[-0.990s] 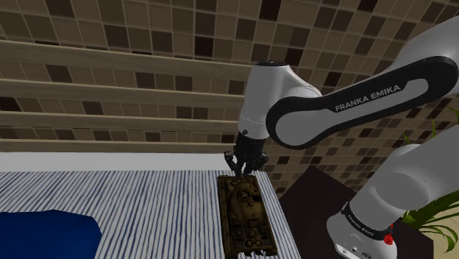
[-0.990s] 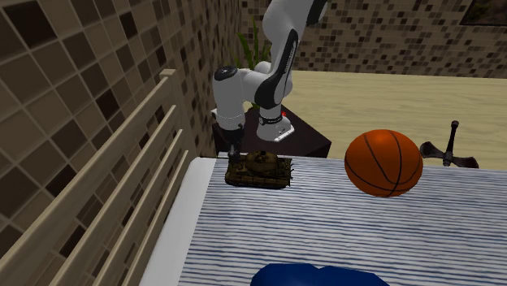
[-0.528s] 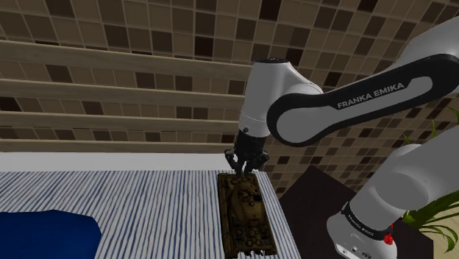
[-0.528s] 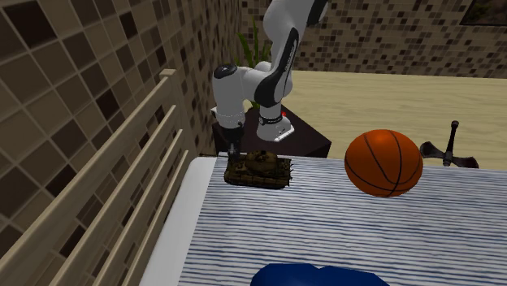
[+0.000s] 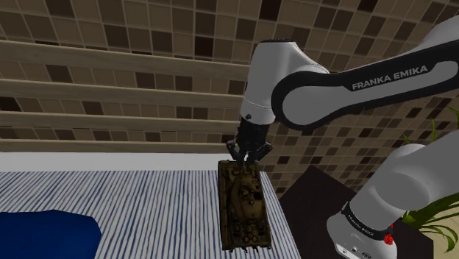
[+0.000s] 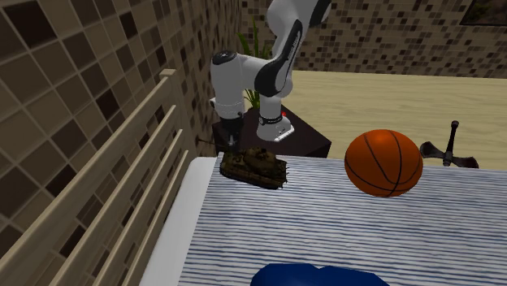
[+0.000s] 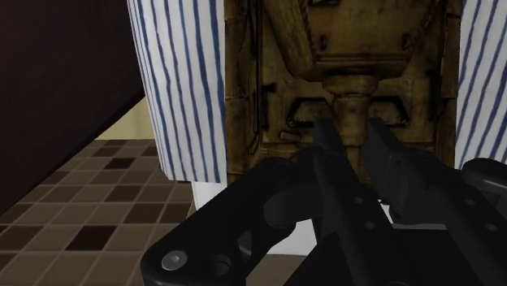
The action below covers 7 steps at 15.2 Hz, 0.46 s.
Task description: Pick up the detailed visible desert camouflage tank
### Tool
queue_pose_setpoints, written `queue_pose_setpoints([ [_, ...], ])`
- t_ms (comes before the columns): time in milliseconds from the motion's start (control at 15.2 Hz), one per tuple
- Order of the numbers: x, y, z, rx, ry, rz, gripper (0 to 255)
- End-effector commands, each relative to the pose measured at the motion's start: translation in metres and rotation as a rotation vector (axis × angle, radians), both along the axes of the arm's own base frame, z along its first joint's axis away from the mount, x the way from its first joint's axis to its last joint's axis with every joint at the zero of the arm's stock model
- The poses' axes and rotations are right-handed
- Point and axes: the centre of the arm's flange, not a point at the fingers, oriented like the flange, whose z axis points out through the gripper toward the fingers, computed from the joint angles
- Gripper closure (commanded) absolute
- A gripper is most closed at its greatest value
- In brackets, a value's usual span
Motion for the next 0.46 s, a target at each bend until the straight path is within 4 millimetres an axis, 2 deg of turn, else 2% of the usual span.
queue_pose_setpoints([
  [0,0.0,-0.001,0.013,0.001,-0.001,0.0,255],
  [264,0.0,-0.001,0.035,0.001,-0.001,0.0,255],
  [396,0.0,-0.001,0.035,0.001,-0.001,0.0,255],
])
